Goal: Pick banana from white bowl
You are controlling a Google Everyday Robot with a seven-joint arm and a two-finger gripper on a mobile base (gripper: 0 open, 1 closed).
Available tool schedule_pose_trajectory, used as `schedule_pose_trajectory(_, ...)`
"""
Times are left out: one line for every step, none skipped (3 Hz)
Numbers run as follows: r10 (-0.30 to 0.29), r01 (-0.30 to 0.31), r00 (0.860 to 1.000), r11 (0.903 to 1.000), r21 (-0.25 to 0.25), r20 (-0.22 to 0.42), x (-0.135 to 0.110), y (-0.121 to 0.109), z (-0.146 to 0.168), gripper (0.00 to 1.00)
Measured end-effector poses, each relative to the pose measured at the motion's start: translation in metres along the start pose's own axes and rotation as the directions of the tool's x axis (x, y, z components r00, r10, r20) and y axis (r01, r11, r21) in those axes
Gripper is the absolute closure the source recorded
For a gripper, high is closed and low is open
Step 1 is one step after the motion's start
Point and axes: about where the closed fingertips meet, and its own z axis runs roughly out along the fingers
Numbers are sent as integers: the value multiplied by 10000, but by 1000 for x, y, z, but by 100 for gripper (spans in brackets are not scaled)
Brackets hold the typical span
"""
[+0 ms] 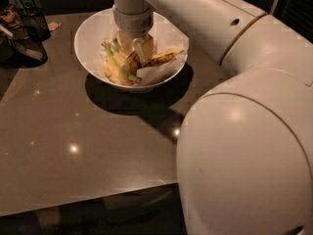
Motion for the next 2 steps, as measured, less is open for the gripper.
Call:
schedule_pose_trajectory(-51, 52, 9999, 9999, -92, 98, -2, 0, 6, 52)
schedule_pose_trajectory(-60, 63, 9998, 9999, -141, 208, -7, 0, 10, 45)
